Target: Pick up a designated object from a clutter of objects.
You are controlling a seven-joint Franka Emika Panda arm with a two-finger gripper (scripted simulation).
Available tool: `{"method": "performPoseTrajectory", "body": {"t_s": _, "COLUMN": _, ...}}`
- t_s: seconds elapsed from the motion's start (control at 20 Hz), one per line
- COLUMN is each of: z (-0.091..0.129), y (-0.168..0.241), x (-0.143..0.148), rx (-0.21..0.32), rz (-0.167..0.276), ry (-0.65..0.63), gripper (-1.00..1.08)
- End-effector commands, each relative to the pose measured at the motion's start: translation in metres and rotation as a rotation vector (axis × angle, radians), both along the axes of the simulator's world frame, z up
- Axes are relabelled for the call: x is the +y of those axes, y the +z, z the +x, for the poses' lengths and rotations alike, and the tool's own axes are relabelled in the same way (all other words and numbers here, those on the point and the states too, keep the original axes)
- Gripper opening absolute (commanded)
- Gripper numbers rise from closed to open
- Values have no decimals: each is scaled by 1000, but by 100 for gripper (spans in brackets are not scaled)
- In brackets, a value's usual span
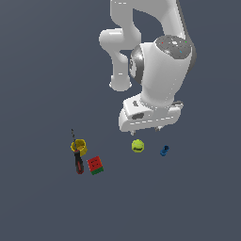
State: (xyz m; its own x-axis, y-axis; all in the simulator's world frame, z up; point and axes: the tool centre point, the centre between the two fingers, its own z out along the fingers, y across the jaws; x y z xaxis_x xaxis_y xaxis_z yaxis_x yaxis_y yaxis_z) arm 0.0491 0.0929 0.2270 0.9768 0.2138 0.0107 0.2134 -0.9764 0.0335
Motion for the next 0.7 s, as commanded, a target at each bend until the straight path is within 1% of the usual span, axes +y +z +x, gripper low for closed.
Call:
{"method": "performPoseTrajectory", "body": {"t_s": 0.0, "z": 3, "y": -28, "x": 27, "rx": 4, "rz": 2, "ry": 47, "gripper": 100}}
{"method": "performPoseTrajectory", "body": {"t_s": 0.2, "z": 3, "y": -67, "x": 65, "rx": 9, "rz": 9, "ry": 112, "gripper": 100}}
{"method": "performPoseTrajectory", "body": {"t_s": 0.35, "z": 1, "y": -91, "x": 88, "rx": 13, "rz": 14, "ry": 150, "gripper": 100}}
{"method": "performPoseTrajectory", "body": {"t_s": 0.65, "z": -6, "y": -123, "x": 118, "rx": 19, "rz": 24, "ry": 200, "gripper": 100}}
